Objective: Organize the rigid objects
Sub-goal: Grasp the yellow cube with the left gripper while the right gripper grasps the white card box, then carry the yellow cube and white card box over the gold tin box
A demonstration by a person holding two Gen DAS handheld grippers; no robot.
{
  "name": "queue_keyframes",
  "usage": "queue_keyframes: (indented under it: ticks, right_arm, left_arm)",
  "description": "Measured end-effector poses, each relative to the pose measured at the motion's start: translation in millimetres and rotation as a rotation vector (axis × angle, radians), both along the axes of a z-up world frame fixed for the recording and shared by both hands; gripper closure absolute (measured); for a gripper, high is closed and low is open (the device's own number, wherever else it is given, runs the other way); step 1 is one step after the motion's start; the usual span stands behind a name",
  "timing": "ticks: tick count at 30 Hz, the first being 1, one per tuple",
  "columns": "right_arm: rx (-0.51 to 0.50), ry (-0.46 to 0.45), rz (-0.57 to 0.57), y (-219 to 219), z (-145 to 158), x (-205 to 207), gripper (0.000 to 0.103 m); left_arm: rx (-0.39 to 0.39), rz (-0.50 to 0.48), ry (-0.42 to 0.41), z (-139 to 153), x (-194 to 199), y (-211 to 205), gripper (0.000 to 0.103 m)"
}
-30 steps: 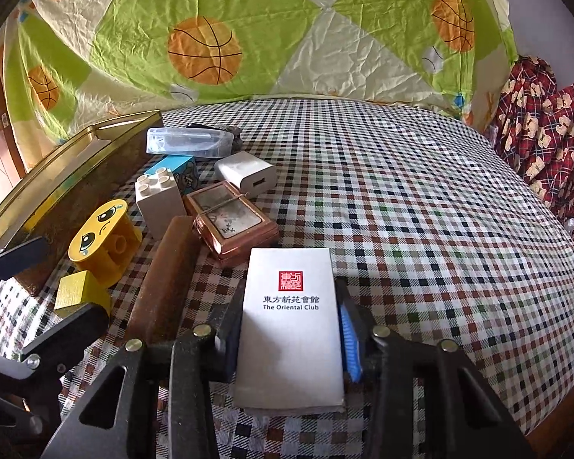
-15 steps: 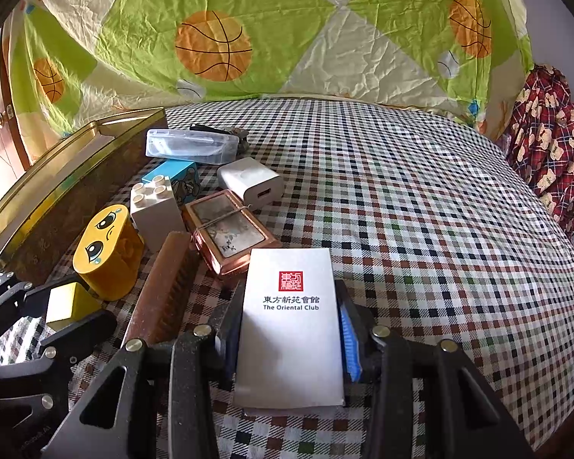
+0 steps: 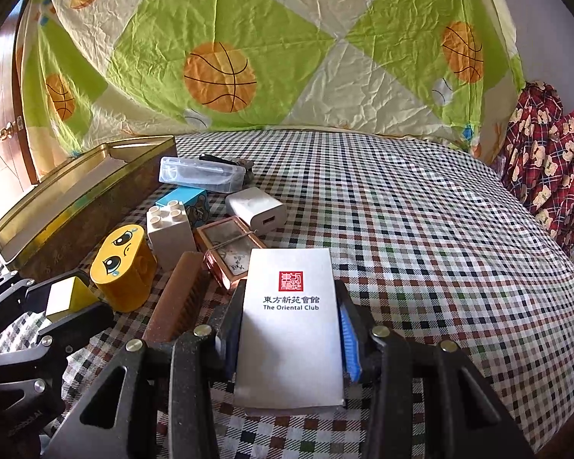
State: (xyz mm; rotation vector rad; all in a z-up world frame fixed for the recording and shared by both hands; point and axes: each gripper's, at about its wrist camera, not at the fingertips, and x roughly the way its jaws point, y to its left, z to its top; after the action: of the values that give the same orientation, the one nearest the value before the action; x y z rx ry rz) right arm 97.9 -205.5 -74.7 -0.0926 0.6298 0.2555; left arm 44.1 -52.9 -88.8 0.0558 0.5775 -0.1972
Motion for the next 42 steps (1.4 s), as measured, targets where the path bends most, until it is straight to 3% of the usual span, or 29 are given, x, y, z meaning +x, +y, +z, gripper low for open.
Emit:
queue_keyframes:
  ticks: [13,23,42]
  right_arm:
    - [0.038,-0.074,-0.005,-6,4,-9,0.060]
    - [0.058,-0.113,-0.013,-9,5,-13,0.060]
    - [0.091,-0.174,-0.029,-15,8,-22,0.060]
  left_arm:
    - [-0.014,0.038,-0.062,4,-8,5,0.067]
    - [0.030,0.069,-0.173,16,-18,7,0.067]
    - [0.008,0.126,-0.227,21,-22,22,0.067]
